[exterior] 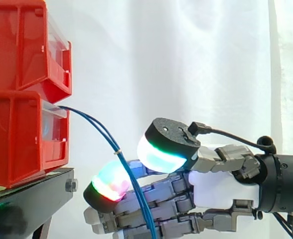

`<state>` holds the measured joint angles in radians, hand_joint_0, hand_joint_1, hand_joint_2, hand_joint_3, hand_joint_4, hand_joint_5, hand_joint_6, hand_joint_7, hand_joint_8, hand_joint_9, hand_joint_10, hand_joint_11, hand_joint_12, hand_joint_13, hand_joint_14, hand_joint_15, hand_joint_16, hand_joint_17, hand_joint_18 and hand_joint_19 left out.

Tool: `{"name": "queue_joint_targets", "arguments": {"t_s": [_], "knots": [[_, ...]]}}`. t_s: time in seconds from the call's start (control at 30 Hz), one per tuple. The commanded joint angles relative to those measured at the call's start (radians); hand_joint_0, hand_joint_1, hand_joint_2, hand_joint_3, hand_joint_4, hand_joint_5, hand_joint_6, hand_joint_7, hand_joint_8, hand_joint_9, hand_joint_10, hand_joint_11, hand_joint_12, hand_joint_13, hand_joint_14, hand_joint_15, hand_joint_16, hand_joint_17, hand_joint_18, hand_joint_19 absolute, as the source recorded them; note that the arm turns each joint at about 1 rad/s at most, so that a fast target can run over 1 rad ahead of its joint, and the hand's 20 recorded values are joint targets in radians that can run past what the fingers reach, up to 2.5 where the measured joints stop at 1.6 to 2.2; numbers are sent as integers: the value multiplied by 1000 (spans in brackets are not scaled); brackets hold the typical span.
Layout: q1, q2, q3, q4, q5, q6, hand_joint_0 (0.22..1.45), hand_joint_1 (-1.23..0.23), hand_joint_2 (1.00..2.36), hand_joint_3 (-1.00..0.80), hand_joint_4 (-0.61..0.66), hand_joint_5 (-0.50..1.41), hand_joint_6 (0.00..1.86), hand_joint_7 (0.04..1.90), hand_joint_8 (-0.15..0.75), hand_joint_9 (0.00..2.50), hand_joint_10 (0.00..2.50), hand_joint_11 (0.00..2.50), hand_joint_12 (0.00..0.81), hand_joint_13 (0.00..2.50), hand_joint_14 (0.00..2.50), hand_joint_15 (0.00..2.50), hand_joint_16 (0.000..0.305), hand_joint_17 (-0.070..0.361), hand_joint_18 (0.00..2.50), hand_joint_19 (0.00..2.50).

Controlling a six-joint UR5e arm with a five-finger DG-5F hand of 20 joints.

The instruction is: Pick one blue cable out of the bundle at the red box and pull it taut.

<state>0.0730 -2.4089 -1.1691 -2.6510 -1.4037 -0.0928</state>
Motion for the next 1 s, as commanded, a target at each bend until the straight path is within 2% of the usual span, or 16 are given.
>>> {"name": "queue_joint_targets", "arguments": {"t_s": [0.0,0.13,0.5,0.77,0.97], "knots": [[-1,-1,9,-7,0,-1,551,-792,1000,-494,193,-85,542,1209,258,345,2,100,314,89,1,66,50,112,0,36],[4,1,11,-6,0,-1,568,-794,1005,-426,176,-98,611,1124,253,337,2,99,310,91,3,69,49,110,0,40],[4,-1,13,-3,8,-15,588,-801,1012,-254,131,-157,812,955,253,307,1,96,309,91,2,69,48,109,0,35],[2,1,19,-6,6,-13,601,-813,1013,-248,142,-173,856,946,254,304,2,114,311,95,1,67,48,109,0,28],[-1,1,40,-18,6,-15,609,-831,1012,-242,131,-176,885,905,258,312,3,131,313,109,3,71,49,110,0,18]]}}
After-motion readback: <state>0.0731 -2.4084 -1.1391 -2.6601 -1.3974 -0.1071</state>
